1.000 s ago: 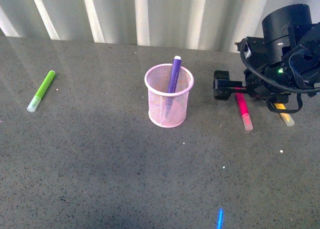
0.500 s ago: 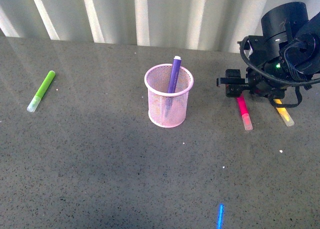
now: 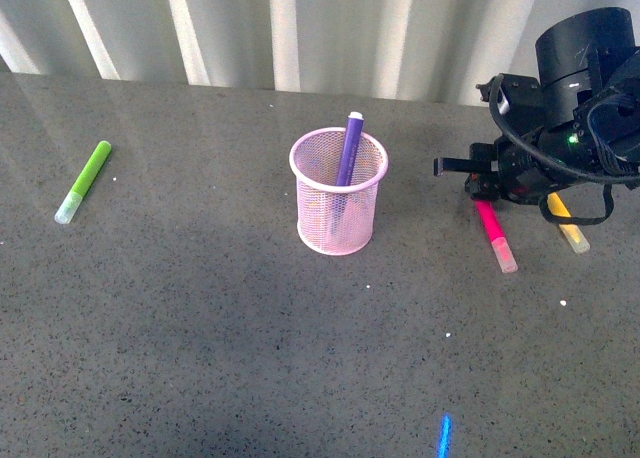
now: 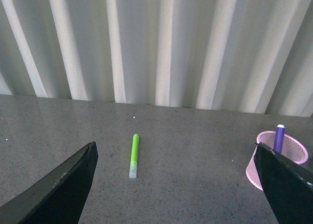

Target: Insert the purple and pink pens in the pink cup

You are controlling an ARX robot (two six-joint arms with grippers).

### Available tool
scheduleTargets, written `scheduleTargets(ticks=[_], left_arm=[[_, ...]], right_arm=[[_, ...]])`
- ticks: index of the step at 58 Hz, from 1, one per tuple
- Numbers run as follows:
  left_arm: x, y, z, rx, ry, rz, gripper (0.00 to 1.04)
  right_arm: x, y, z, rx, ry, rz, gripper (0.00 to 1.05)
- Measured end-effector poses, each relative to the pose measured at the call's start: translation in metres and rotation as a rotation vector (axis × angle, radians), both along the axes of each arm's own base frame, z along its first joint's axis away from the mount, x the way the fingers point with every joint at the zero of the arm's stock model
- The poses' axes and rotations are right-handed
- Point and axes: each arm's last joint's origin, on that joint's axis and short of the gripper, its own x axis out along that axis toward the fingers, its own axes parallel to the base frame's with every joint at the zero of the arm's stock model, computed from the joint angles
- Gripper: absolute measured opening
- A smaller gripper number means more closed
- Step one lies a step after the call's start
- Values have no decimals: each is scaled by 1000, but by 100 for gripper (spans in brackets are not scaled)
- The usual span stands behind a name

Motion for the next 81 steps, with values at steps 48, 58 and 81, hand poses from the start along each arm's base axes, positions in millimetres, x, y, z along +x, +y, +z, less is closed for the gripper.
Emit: scheduleTargets(ticks=[48,58,81], left_arm=[[0,0,0,0,0,0,98],[0,0,0,0,0,0,98],[0,0,0,0,0,0,98]], right_arm=[[-70,102,112,182,-986,299,12],[-68,118,93,210,-991,346,12],[-54,142,77,232,-979,393,12]])
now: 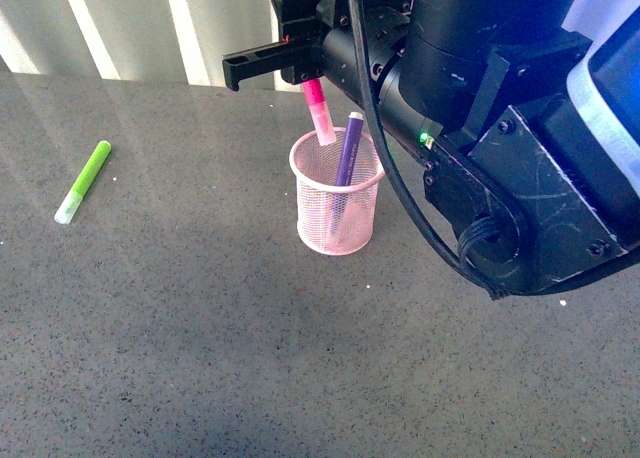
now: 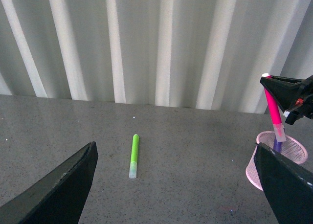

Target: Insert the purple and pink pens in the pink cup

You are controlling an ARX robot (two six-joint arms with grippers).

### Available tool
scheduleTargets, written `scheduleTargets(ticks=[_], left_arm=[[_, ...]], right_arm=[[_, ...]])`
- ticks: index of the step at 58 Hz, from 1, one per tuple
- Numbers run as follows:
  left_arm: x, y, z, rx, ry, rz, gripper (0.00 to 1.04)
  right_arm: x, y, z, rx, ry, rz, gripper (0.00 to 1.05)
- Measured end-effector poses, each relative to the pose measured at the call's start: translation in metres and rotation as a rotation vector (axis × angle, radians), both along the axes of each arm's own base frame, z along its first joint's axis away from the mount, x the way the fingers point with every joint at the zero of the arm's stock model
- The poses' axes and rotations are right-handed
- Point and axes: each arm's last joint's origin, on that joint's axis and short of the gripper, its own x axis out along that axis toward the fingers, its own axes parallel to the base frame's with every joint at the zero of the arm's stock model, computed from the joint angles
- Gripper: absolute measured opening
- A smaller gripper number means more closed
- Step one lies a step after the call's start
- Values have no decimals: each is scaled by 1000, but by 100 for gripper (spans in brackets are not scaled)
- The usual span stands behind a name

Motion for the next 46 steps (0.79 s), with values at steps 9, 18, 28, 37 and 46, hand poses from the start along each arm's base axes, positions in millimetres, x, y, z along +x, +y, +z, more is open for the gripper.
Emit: scheduleTargets(ticks=[9,18,28,37,46], left_arm=[[0,0,0,0,0,0,98],[0,0,0,0,0,0,98],[0,0,0,0,0,0,98],[0,0,0,0,0,0,98],[0,0,0,0,0,0,98]], right_arm=[[8,2,-9,-14,16,2,12],[12,0,-18,-23,38,-17,12],[14,-6,-36,-51,69,-50,12],[15,-10,-48,-68,154,-82,12],[15,-10,-45,-46,226,-104,37]])
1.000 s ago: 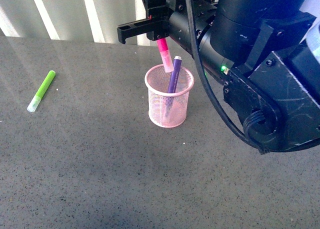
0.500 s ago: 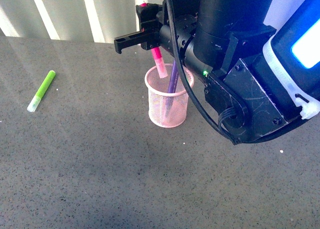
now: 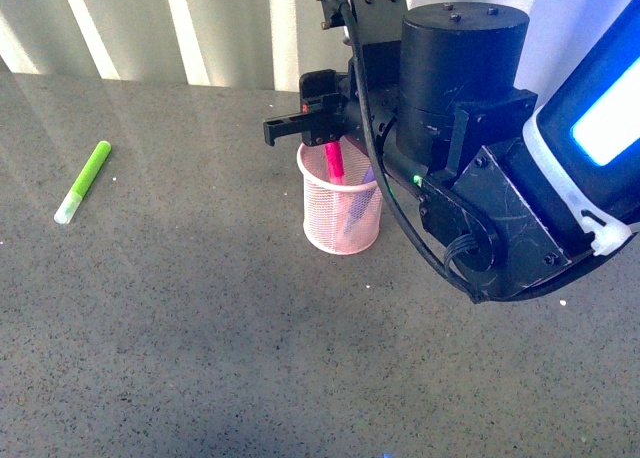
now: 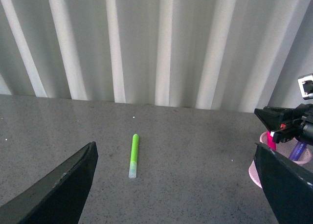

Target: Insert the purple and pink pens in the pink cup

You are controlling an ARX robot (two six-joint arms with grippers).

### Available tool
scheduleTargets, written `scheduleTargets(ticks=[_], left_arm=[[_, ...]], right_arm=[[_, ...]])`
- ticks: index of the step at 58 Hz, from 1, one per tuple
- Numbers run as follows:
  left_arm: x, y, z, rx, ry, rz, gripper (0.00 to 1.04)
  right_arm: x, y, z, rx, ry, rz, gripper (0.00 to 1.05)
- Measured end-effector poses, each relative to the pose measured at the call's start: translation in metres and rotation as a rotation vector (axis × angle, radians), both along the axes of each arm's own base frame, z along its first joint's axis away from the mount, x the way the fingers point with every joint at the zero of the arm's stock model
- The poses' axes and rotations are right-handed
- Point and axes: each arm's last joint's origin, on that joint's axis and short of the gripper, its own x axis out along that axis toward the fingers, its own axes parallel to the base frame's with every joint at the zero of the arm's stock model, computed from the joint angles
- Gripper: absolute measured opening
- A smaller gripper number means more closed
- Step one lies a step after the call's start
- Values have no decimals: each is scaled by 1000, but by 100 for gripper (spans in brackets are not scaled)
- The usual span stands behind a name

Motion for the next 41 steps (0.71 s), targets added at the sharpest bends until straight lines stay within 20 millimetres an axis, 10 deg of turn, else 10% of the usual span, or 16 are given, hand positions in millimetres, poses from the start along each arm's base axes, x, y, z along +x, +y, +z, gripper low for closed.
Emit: scheduleTargets(ticks=[22,33,41], left_arm=[[0,0,0,0,0,0,98],[0,0,0,0,0,0,98],[0,0,0,0,0,0,98]], right_arm=[[-14,-14,91,49,-3,-95,100],[-27,-51,133,60,311,-242,98],[-80,-89,139,-63,531,-332,98]])
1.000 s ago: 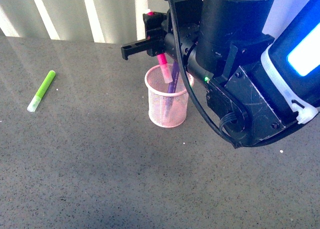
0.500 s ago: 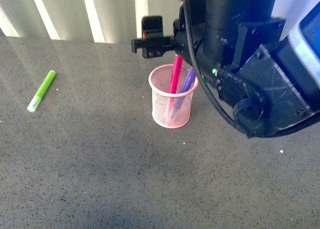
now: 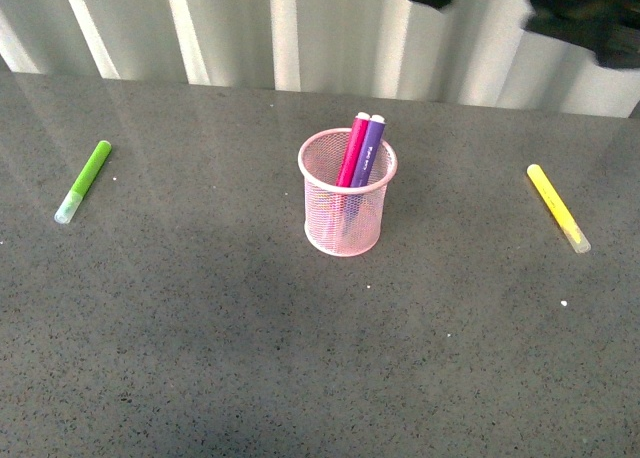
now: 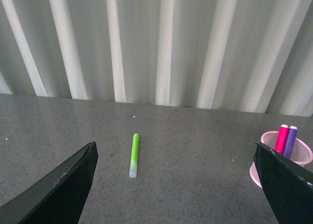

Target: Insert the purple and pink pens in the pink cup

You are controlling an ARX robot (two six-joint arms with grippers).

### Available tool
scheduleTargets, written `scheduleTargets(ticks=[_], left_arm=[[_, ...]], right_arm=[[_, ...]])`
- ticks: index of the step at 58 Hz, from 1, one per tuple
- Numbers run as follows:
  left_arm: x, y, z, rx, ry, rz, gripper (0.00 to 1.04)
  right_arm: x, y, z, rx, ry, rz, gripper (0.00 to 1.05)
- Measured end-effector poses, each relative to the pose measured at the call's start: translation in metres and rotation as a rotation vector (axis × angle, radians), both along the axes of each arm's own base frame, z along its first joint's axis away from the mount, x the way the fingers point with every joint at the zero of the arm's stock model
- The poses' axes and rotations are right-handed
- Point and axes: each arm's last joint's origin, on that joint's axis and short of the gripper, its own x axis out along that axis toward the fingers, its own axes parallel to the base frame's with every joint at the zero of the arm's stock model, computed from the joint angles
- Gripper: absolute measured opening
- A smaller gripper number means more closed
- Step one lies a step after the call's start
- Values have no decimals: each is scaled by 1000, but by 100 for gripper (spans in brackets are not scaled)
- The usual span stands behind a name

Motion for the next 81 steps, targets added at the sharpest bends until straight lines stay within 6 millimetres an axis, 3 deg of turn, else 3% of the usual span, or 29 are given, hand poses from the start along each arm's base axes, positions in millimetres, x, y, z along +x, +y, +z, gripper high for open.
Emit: scheduleTargets(ticks=[4,13,16,22,27,52,65,81], left_arm=[[0,0,0,0,0,0,98],[0,0,0,0,0,0,98],[0,0,0,0,0,1,98],[0,0,0,0,0,-1,98],[0,0,0,0,0,-1,98],[0,0,0,0,0,1,98],[0,0,0,0,0,0,98],[0,0,0,0,0,0,98]], right_arm=[[-30,-13,5,-27,-18,37,98],[-97,-46,37,6,-184,121,98],[-109,-52,45,10,-239,113,98],[-116,-57,51,-51,-412,18,91],[-123,-67,33,-118,-577,-120,75],[-160,-97,-3,-151,-636,-133,3],[-176,-114,-16,-153,-639,-139,3],[-187,-115,-23,-154,-641,-142,3]])
